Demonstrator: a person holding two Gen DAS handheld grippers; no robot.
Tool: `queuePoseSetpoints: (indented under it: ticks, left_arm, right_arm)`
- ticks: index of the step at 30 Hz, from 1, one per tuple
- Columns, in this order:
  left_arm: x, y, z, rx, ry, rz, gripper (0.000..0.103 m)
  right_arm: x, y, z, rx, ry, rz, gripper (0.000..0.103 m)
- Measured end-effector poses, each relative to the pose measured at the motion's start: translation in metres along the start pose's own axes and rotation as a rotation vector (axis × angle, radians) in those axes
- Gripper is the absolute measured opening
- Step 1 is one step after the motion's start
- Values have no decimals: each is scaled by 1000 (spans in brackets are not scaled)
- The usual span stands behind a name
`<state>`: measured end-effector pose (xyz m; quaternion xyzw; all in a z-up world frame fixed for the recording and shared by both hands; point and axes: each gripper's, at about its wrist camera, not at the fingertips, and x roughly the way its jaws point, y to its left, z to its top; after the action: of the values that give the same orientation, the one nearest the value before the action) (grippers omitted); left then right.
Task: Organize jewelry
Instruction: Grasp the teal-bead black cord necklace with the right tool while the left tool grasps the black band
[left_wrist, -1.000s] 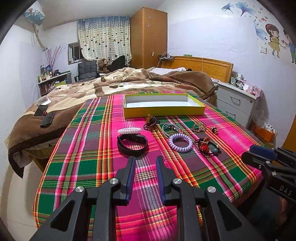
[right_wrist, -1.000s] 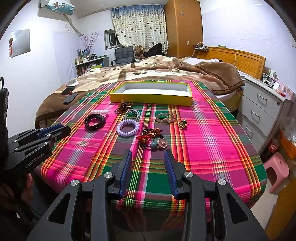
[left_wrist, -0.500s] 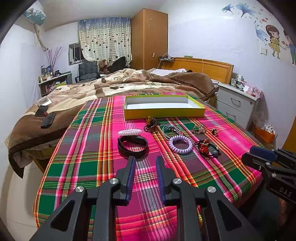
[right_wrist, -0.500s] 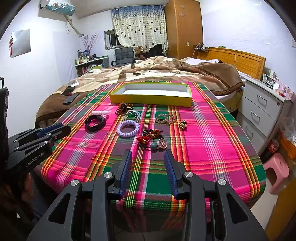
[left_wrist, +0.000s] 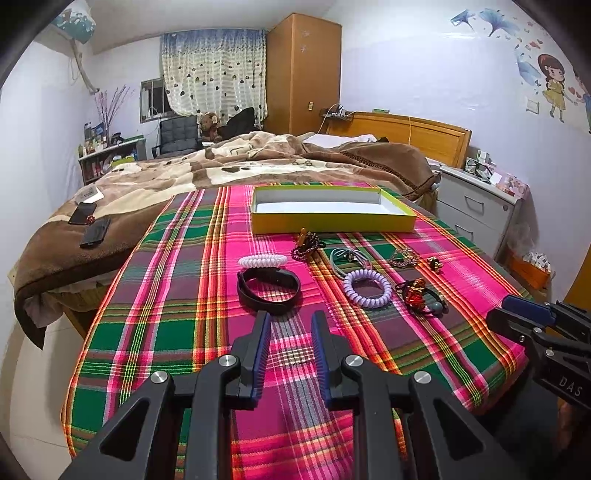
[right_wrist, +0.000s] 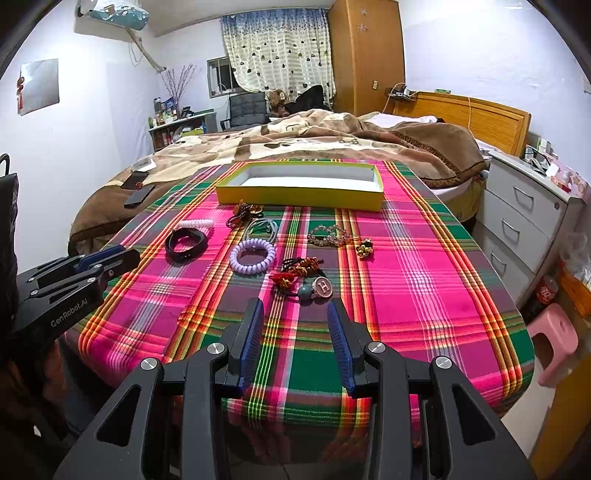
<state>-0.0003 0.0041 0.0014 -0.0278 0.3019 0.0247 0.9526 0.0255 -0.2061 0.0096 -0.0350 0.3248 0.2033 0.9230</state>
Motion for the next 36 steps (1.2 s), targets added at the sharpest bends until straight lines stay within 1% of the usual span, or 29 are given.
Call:
queuePoseSetpoints:
  ticks: [4,16,25,29,32,35,36]
  left_arm:
    - [11,9,2,-24,23,19,22]
    - [55,38,16,-124,110,28,22]
    - [91,41,33,-159,170,31,22]
    - [100,42,34,-160,190,56,22]
    - [108,44,32,-170,218,58,22]
    - [110,42,33,-153,225,71,22]
    - [111,41,33,-147,226,76,22]
  right_arm:
    - [8,-5,3,4,6,1,37]
    - [47,-18,11,37,51,19,37]
    - [74,-27,21,61,92,22,37]
    - [85,-30,23,71,127,25,37]
    - [92,-33,21,88,155,24,37]
    - [94,-34,19,102,161,25,37]
    - [94,-34,19,103,162,22,35]
